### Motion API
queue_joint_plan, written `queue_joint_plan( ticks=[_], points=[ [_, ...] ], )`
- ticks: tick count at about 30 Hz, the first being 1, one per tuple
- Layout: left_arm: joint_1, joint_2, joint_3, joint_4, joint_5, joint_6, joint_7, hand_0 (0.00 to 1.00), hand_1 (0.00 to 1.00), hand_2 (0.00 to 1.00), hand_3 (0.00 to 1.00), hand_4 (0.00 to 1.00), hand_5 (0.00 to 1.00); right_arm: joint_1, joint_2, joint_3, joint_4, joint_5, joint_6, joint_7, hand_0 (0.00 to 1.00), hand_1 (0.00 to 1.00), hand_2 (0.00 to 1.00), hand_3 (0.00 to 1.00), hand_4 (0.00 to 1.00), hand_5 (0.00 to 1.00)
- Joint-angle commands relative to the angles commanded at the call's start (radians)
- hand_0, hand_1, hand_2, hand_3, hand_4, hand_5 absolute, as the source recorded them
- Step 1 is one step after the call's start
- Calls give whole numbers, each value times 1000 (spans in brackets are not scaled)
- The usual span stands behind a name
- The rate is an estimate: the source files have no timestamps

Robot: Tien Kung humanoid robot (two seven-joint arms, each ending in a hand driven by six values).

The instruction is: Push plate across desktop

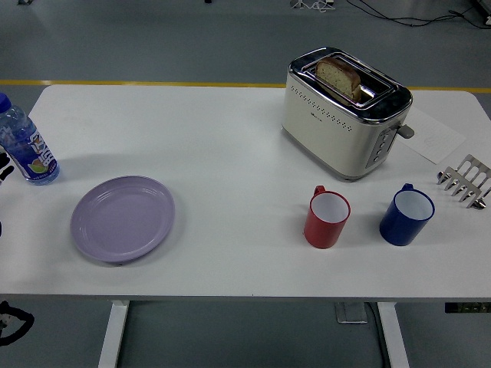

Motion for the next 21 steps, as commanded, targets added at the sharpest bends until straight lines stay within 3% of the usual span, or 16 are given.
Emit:
queue_joint_plan(
  ticks=[12,21],
  points=[
    [-56,-18,116,100,17,21,-20,779,791,774,692,436,998,11,6,5,0,-9,1,-3,606,516,581,576,368,265],
    [-91,-53,178,138,-6,24,-20,779,791,775,696,433,998,17,8,10,0,-12,2,-6,607,516,581,577,367,266]
  ],
)
